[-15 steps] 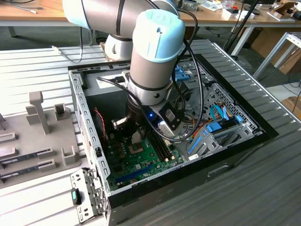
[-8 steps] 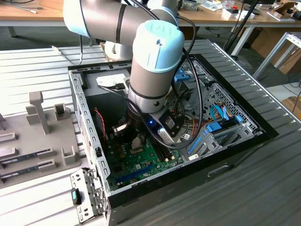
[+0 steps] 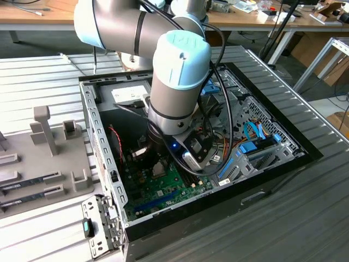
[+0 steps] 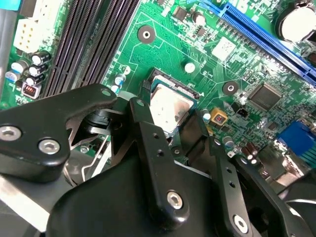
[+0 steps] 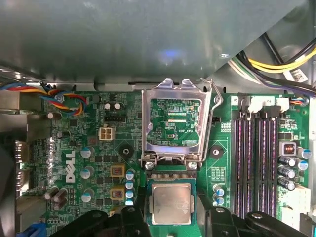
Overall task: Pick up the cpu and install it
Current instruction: 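Place the cpu into insertion slot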
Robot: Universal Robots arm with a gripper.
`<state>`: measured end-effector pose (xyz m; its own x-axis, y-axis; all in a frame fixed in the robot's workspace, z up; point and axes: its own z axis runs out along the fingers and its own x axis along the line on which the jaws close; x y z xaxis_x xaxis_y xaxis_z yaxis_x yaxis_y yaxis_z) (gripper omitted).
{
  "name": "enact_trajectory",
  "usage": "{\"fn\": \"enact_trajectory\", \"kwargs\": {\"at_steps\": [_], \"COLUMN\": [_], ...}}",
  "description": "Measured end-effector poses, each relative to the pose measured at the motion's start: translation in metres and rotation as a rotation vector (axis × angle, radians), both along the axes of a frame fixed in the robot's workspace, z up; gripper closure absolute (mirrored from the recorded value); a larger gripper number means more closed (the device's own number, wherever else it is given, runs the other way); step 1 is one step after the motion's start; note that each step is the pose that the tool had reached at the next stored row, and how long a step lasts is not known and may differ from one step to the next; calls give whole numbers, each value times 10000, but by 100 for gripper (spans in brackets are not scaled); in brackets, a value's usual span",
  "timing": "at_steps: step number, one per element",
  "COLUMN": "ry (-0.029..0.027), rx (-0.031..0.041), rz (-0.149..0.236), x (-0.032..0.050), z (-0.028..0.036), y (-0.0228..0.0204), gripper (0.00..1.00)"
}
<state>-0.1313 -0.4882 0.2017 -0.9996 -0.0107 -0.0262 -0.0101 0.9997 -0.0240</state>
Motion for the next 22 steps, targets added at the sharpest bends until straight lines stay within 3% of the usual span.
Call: {"fn": "enact_trajectory", "kwargs": {"at_steps": [6,18,21,22], "ry": [2,-2,-1,1], "rx": [-56,-40,-37,-41], "rz": [2,1,0,0], "x": [-1,5,5,5], "z": [-22,-35,-36,-34], "y": [-30,-30,-30,-30], "gripper": [53,53,46,39]}}
